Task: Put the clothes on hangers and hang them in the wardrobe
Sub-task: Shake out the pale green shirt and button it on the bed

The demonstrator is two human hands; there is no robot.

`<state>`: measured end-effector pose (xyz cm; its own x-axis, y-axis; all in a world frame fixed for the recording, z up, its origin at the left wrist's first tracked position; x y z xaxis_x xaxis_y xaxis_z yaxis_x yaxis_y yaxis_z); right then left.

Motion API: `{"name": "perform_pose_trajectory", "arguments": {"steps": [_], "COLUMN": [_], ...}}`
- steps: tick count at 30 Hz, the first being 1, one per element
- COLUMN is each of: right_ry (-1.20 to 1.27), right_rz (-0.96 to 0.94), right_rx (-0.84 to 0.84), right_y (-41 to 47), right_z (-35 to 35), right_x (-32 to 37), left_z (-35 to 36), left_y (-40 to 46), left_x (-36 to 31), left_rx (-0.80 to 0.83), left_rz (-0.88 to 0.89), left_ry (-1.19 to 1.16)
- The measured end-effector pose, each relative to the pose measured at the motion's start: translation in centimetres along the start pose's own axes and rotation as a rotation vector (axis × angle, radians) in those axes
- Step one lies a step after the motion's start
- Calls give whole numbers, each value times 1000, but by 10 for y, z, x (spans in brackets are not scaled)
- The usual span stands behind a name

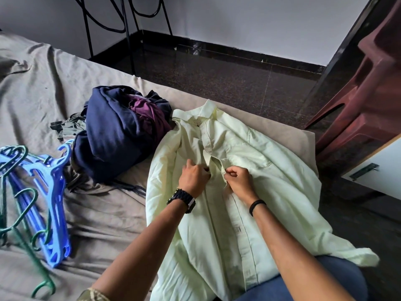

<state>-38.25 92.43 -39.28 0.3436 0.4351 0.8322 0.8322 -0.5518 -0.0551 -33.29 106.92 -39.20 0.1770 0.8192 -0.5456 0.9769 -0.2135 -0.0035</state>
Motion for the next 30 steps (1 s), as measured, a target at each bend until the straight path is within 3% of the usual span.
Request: {"name": "perform_pose_trajectory", "arguments": {"steps": [2, 4, 8, 14, 17, 24, 30], "right_ry": [41, 71, 69, -228, -361, -371, -472], "right_rz": [0, 3, -49, -202, -296, -434, -481], "right_rx": [-40, -91, -127, -61, -64, 14, 52], "right_y": [0, 1, 1, -1, -3, -15, -20], "right_z": [-2, -4, -7, -7, -9, 4, 9], "right_x": [4, 9, 17, 17, 17, 22, 22], "left_z": [1, 5, 16, 27, 30, 28, 38], "left_y": [-4, -6, -4, -2, 1, -15, -28], "left_x": [-12, -22, -36, -44, -41, -21, -9], "left_rx": [-66, -47, 41, 45, 27, -109, -33], "left_rz": [160, 234, 166, -12, -137, -271, -586], "left_ry": [23, -95, -170, -15, -229, -510, -1069]}}
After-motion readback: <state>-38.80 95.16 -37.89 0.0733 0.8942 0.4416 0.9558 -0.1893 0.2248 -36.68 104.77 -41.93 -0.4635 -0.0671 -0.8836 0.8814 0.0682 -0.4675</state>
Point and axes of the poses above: each hand's wrist, its own y-axis towards the middle knuckle, its own z-axis out of the palm, x = y × z, the point moved 3 cm from there along y, towards the middle knuckle, and after that the axes turned 8 degrees about -x, right-handed, at the moved point
